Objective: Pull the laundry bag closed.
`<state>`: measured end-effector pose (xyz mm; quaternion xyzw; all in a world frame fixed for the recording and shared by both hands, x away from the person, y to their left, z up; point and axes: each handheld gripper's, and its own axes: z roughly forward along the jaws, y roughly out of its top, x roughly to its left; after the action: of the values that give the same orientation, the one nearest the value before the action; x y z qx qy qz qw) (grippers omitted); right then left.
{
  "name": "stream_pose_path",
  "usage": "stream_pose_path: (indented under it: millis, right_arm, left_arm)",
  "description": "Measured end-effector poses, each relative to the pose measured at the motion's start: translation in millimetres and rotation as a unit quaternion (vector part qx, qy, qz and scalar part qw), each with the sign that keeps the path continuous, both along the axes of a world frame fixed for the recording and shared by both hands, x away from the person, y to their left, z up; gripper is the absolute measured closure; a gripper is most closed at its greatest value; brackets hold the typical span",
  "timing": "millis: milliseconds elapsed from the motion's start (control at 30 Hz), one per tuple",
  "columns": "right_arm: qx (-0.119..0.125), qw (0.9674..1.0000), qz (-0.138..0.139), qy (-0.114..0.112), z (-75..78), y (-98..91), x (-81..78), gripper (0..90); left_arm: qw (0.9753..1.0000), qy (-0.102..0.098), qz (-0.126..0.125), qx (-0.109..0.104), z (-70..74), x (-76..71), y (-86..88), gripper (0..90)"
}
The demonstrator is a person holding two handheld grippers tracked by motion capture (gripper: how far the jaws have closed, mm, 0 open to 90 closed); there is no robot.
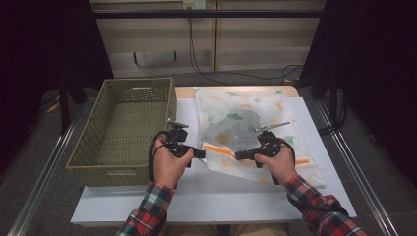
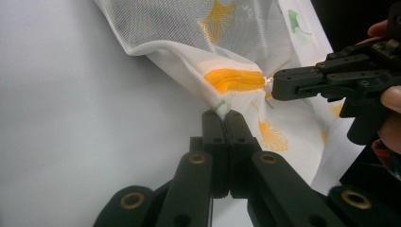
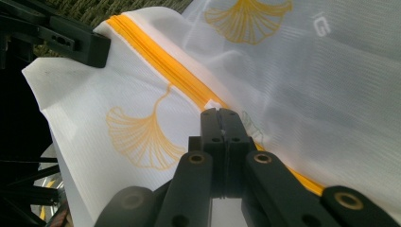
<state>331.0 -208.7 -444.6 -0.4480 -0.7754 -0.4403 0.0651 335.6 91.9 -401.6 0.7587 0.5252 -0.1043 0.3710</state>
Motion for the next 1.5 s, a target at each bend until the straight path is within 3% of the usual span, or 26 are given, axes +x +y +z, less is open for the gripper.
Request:
stream_pose_path:
  millis: [400, 1033, 1267, 1500]
  right_arm:
    - [-0.007, 1.0000, 0.000, -0.003, -2.1, -3.8, -4.3, 90.0]
    - [-0.011, 0.9999, -0.011, -0.003, -3.3, -14.7, -7.7, 90.0]
    - [-0.013, 0.9997, -0.019, 0.000, -4.4, -20.9, -8.4, 90.0]
    - [-0.016, 0.9997, -0.019, -0.002, -4.7, -26.0, -9.6, 90.0]
  left_arm:
    - [0.9999, -0.002, 0.007, 0.008, 1.4, -1.8, -0.7, 89.3]
    - [0.9999, -0.002, -0.002, 0.017, 3.2, 0.2, -0.3, 89.4]
    - [0.9999, 0.003, 0.009, 0.006, 2.9, 0.6, 1.3, 89.4]
    - [0.9999, 0.006, 0.004, 0.007, 2.7, 0.5, 0.8, 89.4]
